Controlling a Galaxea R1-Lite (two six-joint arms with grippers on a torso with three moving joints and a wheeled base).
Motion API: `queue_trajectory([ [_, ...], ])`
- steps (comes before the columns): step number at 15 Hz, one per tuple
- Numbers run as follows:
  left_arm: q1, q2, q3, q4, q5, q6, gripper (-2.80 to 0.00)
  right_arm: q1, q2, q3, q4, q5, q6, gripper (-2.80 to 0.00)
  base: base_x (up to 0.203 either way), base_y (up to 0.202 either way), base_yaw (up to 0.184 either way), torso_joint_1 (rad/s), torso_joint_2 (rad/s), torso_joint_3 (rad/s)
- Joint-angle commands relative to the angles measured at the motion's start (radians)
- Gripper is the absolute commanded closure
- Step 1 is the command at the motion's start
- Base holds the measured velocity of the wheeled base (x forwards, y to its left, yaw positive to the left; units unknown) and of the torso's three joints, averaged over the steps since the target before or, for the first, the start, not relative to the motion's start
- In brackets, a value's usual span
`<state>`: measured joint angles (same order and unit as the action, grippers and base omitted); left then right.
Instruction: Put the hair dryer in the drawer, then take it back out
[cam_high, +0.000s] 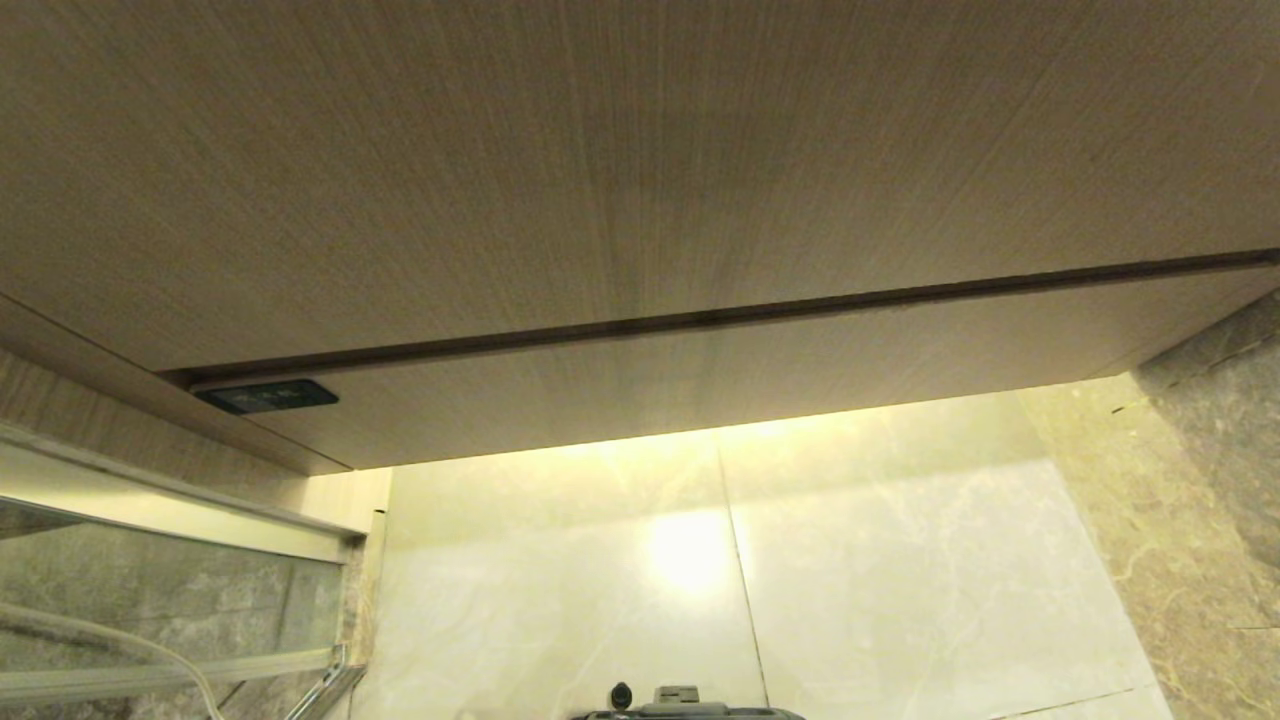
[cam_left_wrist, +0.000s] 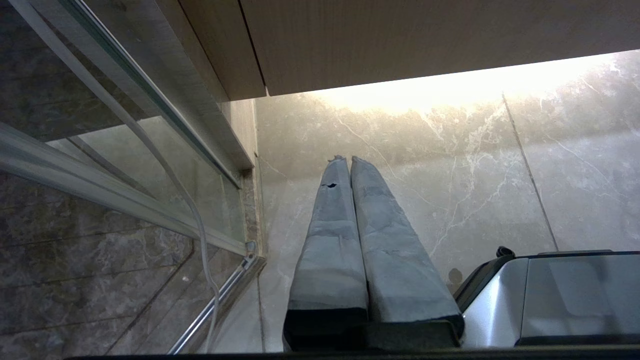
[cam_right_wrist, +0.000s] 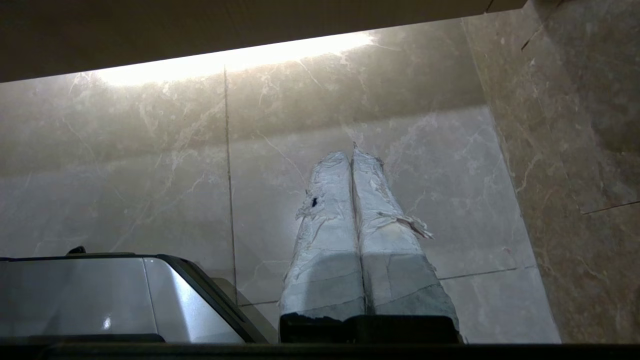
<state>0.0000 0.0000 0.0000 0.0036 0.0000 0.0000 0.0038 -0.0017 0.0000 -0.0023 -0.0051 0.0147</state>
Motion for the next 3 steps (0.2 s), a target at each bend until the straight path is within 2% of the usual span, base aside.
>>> queue_trajectory([
  [1,0.0,-0.002,-0.001,0.0,0.0,0.0,0.0,0.001,0.003,0.0,-0.001,0.001,-0.001,0.0,0.0,0.0,0.0,0.0,0.0,0.0],
  [3,0.0,0.0,0.0,0.001,0.0,0.0,0.0,0.0,0.002,0.0,0.0,0.001,-0.001,0.0,0.0,0.0,0.0,0.0,0.0,0.0],
])
